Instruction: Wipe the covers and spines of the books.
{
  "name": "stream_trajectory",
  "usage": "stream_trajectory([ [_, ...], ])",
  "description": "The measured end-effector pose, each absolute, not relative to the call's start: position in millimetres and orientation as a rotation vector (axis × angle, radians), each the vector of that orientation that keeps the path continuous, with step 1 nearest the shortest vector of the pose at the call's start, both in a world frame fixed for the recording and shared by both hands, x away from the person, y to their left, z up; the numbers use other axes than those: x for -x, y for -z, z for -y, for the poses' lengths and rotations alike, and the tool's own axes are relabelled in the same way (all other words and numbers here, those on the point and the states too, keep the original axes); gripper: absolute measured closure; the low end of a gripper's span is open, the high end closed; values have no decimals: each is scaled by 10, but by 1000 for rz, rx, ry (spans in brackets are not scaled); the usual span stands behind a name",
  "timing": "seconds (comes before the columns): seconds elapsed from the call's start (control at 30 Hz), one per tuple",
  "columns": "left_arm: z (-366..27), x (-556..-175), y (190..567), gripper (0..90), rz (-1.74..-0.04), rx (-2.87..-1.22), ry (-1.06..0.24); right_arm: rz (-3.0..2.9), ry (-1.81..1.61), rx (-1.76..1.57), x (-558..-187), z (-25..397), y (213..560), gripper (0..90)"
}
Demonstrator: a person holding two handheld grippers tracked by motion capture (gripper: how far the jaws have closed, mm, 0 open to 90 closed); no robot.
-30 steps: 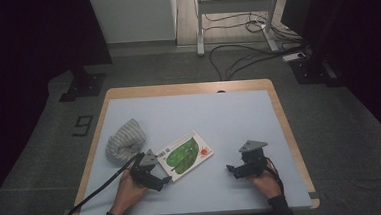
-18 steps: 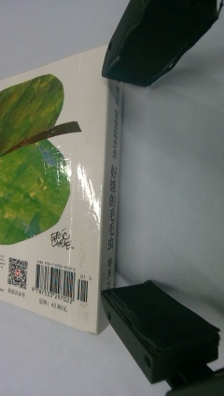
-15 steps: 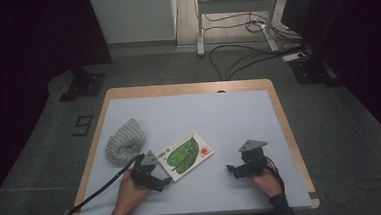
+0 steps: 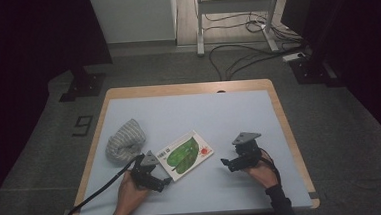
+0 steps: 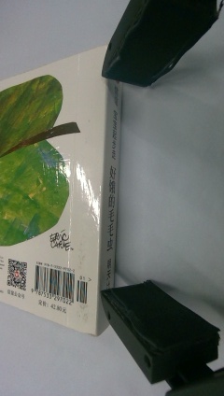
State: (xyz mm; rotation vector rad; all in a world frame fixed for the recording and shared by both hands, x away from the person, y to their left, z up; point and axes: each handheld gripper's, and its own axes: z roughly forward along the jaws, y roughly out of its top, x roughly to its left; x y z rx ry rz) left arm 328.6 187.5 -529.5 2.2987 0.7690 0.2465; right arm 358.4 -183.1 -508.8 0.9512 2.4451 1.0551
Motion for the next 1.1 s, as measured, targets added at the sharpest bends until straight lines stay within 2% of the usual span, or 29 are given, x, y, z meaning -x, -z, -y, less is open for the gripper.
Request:
stream_trajectory([
  [0.3,-1876,-3287,5296,0,-769,-2298,-246,-2491,-1054,-908,-3740,1585,5020,15],
  [1.1,-1876,-3287,5296,0,-769,-2298,-246,-2611,-1084,-836,-4192,925,5131,14],
])
